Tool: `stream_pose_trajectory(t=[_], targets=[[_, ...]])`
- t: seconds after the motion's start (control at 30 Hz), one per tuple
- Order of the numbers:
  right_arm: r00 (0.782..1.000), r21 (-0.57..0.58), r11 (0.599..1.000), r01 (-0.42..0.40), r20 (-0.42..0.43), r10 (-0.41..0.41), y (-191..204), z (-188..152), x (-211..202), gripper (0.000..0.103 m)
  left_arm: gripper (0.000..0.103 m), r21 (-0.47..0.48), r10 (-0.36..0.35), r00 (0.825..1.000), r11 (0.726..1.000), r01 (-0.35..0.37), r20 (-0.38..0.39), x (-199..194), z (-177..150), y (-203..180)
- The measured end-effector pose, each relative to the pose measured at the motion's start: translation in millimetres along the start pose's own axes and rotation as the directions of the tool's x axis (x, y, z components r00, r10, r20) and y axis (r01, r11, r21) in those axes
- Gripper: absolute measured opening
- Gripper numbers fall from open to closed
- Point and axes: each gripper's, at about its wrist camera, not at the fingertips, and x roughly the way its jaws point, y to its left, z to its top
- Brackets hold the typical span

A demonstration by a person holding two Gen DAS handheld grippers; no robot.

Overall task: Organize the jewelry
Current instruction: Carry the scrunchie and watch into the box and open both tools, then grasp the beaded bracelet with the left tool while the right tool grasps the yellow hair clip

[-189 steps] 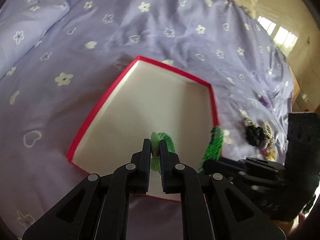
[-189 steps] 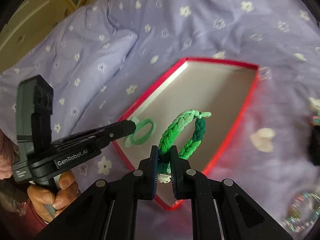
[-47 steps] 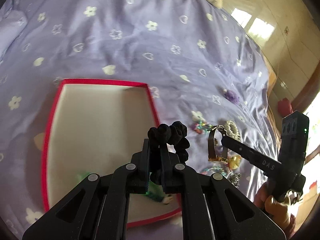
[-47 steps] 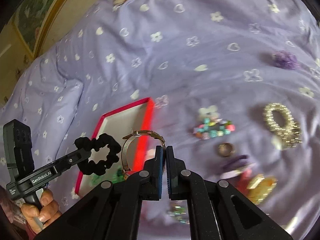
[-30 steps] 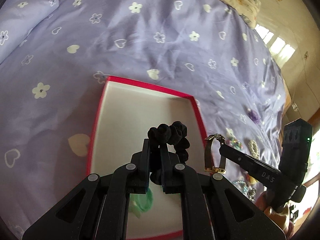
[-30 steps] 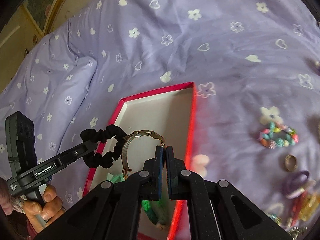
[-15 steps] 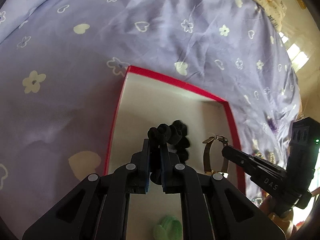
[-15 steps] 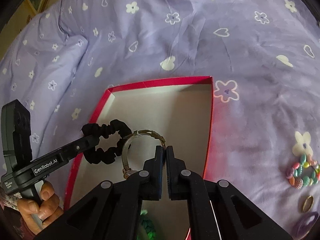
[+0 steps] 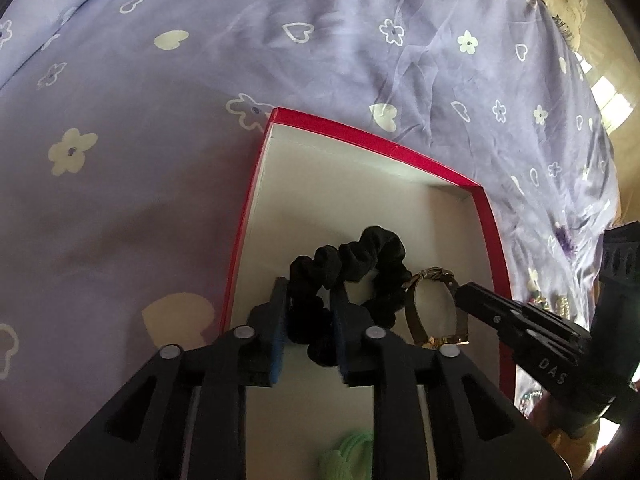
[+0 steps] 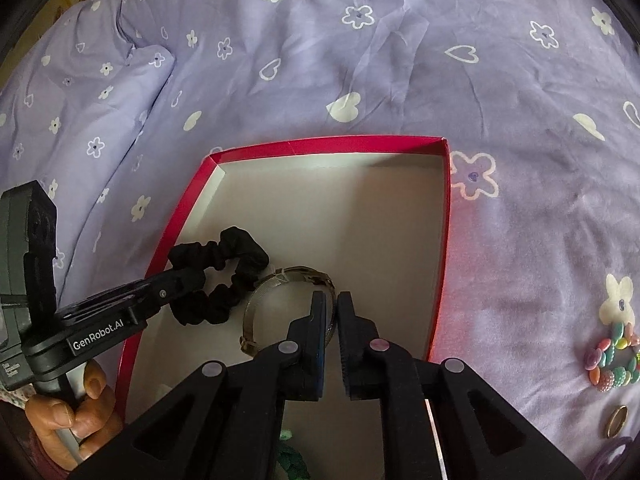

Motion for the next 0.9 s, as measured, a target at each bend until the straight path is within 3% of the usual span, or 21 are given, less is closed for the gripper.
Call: stream_pose_trajectory(t=[0.1, 0.3, 0.57, 0.9], targets=[[0.999, 0.019, 1.000, -0.022, 0.026, 0.022, -1, -2, -13, 0.012, 0.036, 0.009, 0.011, 1.000, 1.000, -0.011, 0.010, -10, -2, -2], [0.992, 0.048, 0.995, -0.089, 0.100, 0.083, -2, -16, -53, 0.033, 0.042, 0.016, 0.011, 0.999, 1.000, -0.012, 0.046, -39, -13, -8], [0.982, 0.109, 0.990, -0.095, 0.175, 0.075, -23, -52, -106, 0.038, 0.042, 0.043, -0.030, 0.997, 0.999, 0.027, 0.074, -69, -30, -29], [0.972, 0.217, 0.976, -0.015, 0.232, -0.037, -75, -109, -161, 0.040, 0.042, 0.166, -0.113, 0.993, 0.981, 0.106, 0.037, -78, -61, -86]])
